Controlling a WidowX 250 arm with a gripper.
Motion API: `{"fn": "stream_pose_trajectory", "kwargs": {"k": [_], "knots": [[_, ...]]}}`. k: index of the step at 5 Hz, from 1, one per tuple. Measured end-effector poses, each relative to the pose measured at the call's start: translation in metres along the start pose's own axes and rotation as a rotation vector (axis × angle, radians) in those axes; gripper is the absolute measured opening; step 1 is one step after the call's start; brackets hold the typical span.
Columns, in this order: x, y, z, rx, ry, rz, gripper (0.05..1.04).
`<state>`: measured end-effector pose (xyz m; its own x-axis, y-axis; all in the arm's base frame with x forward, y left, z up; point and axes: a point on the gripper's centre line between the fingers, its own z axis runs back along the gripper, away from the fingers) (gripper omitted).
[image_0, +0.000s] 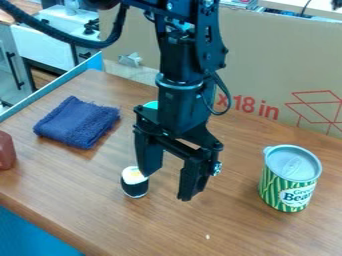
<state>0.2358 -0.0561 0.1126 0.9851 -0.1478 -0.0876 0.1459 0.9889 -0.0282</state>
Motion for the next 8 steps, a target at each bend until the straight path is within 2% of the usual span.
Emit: {"fn": "stream_pose_trajectory", "kwargs": {"k": [1,2,3,4,6,7,8], "knots": [[-0.001,0.0,-0.005,0.001,0.02,0.001,1.001],[0.011,0.006,0.012,0.018,-0.035,-0.026,1.001],[0.026,0.03,0.036,0.01,-0.107,0.004,1.001],[0.044,0.054,0.049,0.035,-0.2,-0.015,1.001],[0.095,0.082,0.035,0.033,-0.209,-0.056,1.001],[0.108,0.087,0.022,0.035,-0.177,-0.062,1.001],[0.109,0.092,0.01,0.056,-0.139,-0.053,1.001]]}}
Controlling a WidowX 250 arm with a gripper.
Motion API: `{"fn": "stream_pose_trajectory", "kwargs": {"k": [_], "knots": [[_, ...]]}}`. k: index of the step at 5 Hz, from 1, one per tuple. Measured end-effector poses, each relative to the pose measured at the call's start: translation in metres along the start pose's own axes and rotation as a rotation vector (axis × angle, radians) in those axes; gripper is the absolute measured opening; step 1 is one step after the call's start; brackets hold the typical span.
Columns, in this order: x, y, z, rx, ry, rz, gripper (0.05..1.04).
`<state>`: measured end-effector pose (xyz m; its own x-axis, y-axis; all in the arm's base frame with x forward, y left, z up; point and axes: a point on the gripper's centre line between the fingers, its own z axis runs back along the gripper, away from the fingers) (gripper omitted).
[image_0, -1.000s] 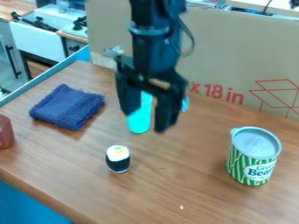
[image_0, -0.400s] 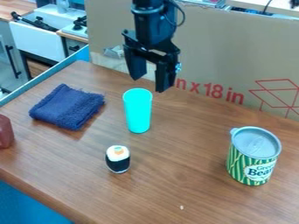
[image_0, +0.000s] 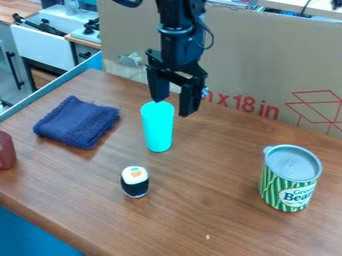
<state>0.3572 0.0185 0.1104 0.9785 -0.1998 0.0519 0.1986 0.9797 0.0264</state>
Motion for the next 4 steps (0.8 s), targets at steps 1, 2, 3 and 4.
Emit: {"fn": "stream_pose_trajectory", "kwargs": {"k": [1,2,3,4], "knots": [[0.0,0.005,-0.017,0.009,0.046,0.015,1.001],[0.0,0.013,-0.022,0.031,0.066,0.039,1.001],[-0.003,0.013,-0.045,0.027,0.129,0.038,1.001],[-0.003,0.013,-0.049,0.024,0.135,0.032,1.001]]}}
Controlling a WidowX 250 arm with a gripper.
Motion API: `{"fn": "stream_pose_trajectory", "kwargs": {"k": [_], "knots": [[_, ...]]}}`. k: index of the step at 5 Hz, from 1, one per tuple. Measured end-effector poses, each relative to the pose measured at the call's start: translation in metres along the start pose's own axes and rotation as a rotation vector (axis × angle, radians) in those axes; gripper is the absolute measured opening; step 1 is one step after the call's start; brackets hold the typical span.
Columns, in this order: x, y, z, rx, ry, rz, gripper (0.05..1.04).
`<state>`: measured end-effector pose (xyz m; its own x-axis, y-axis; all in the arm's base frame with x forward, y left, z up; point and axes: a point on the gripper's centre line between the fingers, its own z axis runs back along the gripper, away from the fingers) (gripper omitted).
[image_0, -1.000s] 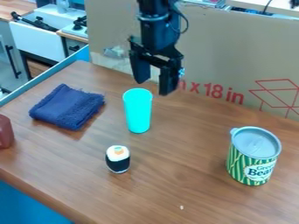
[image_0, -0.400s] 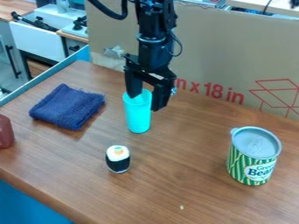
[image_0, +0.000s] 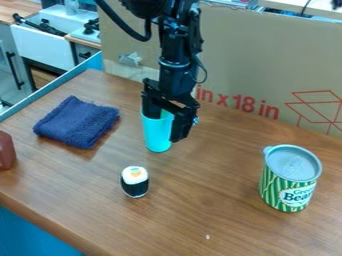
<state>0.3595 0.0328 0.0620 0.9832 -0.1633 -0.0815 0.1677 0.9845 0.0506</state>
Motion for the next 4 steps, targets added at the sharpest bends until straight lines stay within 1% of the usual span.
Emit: {"fn": "stream_pose_trajectory", "kwargs": {"k": [1,3,4], "knots": [[0.0018,-0.0014,0.0006,-0.009,-0.013,0.007,0.946],[0.0022,-0.0036,-0.0028,-0.017,-0.019,0.025,0.371],[0.0011,-0.0036,-0.0028,-0.016,-0.017,0.046,0.17]]}}
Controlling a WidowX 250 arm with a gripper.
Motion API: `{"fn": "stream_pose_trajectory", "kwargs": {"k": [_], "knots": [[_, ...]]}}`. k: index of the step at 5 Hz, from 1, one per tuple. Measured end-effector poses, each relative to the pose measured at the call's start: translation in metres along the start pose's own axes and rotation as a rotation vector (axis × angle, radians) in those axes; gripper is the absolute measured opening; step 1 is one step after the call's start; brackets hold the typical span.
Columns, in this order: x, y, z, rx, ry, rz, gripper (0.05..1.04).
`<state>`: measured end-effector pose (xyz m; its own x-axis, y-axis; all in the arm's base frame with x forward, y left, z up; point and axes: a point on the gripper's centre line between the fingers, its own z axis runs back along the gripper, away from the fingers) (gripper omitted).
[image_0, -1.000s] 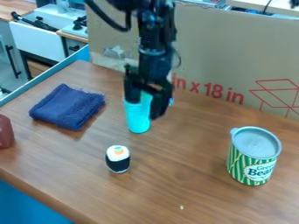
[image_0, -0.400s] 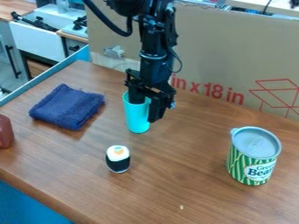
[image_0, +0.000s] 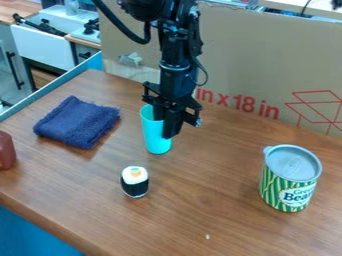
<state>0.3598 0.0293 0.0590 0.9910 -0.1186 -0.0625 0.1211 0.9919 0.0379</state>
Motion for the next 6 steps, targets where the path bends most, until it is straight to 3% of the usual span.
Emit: {"fn": "stream_pose_trajectory", "kwargs": {"k": [1,2,3,4,5,6], "knots": [[-0.013,-0.007,0.034,0.057,-0.026,0.046,0.105],[-0.033,-0.032,0.086,0.053,-0.141,0.007,0.1],[-0.07,-0.073,0.121,-0.018,-0.182,-0.058,0.1],[-0.107,-0.115,0.097,-0.04,-0.039,-0.119,0.1],[-0.126,-0.145,0.079,-0.072,0.017,-0.209,0.1],[-0.126,-0.17,0.054,-0.11,0.074,-0.338,0.1]]}}
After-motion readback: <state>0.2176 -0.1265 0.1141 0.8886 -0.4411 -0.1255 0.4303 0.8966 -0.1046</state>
